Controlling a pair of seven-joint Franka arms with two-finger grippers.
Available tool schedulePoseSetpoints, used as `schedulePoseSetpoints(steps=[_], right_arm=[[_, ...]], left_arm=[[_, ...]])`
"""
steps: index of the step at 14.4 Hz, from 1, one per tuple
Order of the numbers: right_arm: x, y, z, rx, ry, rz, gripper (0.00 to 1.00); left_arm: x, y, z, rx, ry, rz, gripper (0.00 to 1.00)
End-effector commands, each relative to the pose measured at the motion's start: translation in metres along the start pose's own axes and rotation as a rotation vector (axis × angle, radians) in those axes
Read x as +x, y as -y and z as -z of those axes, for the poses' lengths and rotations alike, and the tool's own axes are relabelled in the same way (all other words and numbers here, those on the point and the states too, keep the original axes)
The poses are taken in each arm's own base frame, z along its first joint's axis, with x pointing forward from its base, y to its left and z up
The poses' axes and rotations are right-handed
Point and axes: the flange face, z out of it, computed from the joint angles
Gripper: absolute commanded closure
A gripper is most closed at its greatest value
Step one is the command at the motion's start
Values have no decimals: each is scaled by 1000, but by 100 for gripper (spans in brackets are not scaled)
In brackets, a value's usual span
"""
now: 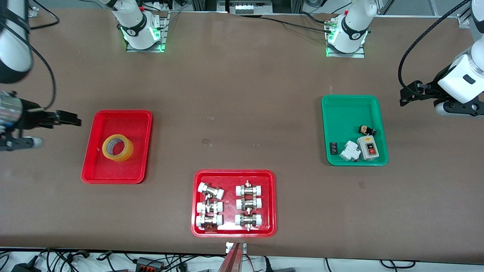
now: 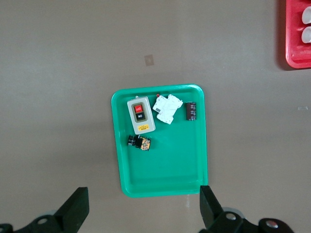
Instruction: Left arm passes tape to right arm into tray
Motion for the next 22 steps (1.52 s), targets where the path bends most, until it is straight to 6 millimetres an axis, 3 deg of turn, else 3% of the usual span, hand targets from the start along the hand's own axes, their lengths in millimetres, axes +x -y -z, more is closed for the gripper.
schedulePoseSetpoints(steps=[1,3,6,9,11,15,18,22], right_arm=[[1,-16,9,-6,1,-92,0],[5,-15,10,8,-18,-183,0],[6,-3,24,-65,-68,-147,0],[0,8,61,-105,-155,-134,0],[-4,14,73,-124,-211,-123,0],[-11,7,76,-142,-218,-83,0],[-23,-6,67,-129,-217,-98,0],[-27,-1,67,-116,-214,-84,0]], left_arm=[[-5,1,5,-16,-13,-7,0],[-5,1,5,-24,-15,-7,0],[-4,1,4,-24,-13,-7,0],[-4,1,4,-24,-12,-7,0],[-4,1,4,-24,-12,-7,0],[-4,0,4,-28,-12,-7,0],[-4,0,4,-28,-13,-7,0],[-4,0,4,-28,-13,-7,0]])
